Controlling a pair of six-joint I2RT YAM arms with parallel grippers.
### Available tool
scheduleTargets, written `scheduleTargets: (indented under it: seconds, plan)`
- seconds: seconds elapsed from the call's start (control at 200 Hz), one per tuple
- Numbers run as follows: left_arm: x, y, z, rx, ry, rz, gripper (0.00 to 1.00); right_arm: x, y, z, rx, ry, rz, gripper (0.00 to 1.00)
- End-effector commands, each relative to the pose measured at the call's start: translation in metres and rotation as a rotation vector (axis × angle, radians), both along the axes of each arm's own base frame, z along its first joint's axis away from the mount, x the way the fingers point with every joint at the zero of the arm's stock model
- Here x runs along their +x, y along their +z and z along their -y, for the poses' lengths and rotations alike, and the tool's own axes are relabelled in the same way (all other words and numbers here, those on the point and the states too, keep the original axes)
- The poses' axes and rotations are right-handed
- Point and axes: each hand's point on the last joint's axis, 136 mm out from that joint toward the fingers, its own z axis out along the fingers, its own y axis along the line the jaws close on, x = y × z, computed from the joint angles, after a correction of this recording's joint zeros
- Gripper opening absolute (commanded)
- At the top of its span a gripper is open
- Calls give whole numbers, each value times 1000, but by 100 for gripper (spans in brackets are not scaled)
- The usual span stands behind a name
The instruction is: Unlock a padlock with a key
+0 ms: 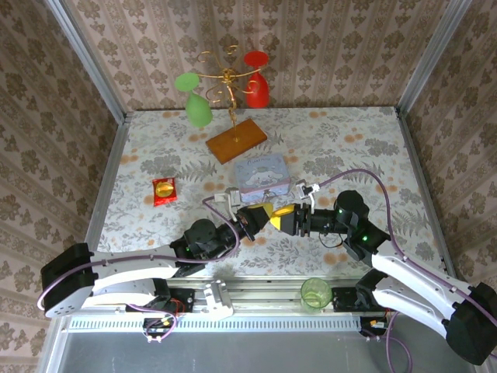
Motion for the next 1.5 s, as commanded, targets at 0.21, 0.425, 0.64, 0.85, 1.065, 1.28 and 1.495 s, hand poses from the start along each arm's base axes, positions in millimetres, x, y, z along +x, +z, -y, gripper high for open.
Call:
scheduleTargets:
  seconds: [0.21,0.425,0.64,0.85,1.065,1.28,1.495]
  plan:
    - [-4,23,-7,-30,15,75,0,-3,2,-6,36,20,28,32]
    - [-2,20,-5,-29,17,69,0,-4,4,-7,56,21,38,28]
    - [-2,14,1,-17,9,60,0,-6,0,-11,53,28,45,14]
    - [-4,8,2,2,-6,52,0,-7,-6,-7,23,13,46,1]
    - [-4,6,-18,51,15,79,55,-14,-37,4,-188,3,-4,0]
    - [-9,-3,-28,373,-23,118,63,-18,-47,3,-247,39,-42,0]
    - [-26,-9,-11,451,-176,145,44,-16,-41,-4,-235,66,-53,0]
